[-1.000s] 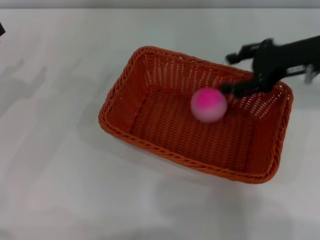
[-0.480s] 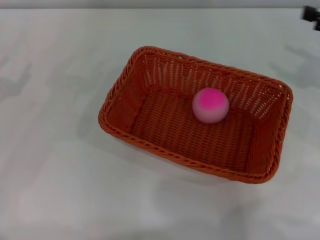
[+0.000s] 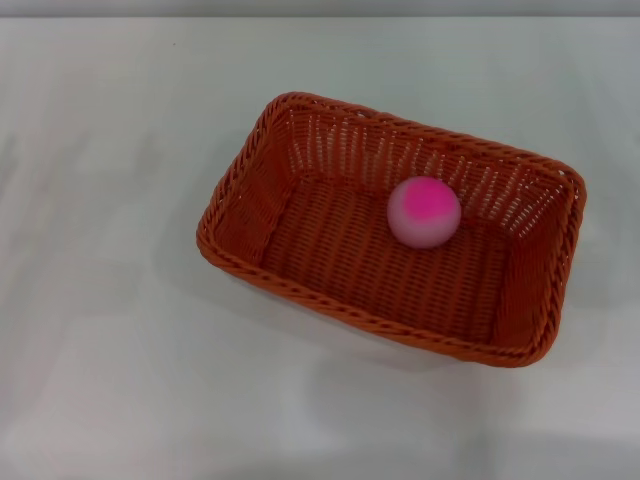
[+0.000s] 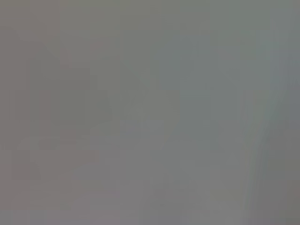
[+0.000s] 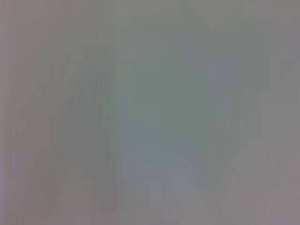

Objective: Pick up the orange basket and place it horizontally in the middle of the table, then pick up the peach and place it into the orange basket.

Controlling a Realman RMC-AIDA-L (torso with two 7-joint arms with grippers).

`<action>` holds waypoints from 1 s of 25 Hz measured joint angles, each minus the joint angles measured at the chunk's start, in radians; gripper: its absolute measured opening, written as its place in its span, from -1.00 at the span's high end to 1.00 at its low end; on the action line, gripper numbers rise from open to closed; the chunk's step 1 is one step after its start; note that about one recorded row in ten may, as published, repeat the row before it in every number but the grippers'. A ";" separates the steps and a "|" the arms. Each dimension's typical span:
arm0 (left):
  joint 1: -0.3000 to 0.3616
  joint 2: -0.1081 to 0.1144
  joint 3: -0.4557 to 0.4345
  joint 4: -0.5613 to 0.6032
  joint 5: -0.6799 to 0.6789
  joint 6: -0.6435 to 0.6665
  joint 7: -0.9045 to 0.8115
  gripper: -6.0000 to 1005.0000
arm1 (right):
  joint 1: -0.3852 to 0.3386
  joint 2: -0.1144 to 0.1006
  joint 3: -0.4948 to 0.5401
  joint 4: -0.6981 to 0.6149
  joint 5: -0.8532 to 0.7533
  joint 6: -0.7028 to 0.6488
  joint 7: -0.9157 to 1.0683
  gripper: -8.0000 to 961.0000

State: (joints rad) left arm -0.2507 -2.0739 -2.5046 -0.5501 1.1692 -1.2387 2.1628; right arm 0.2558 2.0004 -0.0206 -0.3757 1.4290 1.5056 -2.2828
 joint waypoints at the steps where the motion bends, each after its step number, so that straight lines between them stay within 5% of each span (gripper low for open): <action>1: 0.002 0.000 0.000 0.014 -0.017 -0.002 0.018 -0.40 | -0.005 0.000 0.021 0.024 0.000 -0.001 -0.025 -0.73; 11: -0.003 -0.002 0.002 0.115 -0.098 -0.086 0.188 -0.40 | -0.018 0.001 0.061 0.123 0.007 -0.046 -0.145 -0.73; 25: -0.011 0.001 0.006 0.140 -0.196 -0.031 0.165 -0.40 | -0.010 0.003 0.134 0.183 0.004 -0.045 -0.191 -0.73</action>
State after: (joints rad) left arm -0.2616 -2.0725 -2.4984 -0.4103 0.9735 -1.2696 2.3282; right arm 0.2458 2.0030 0.1130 -0.1929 1.4334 1.4610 -2.4741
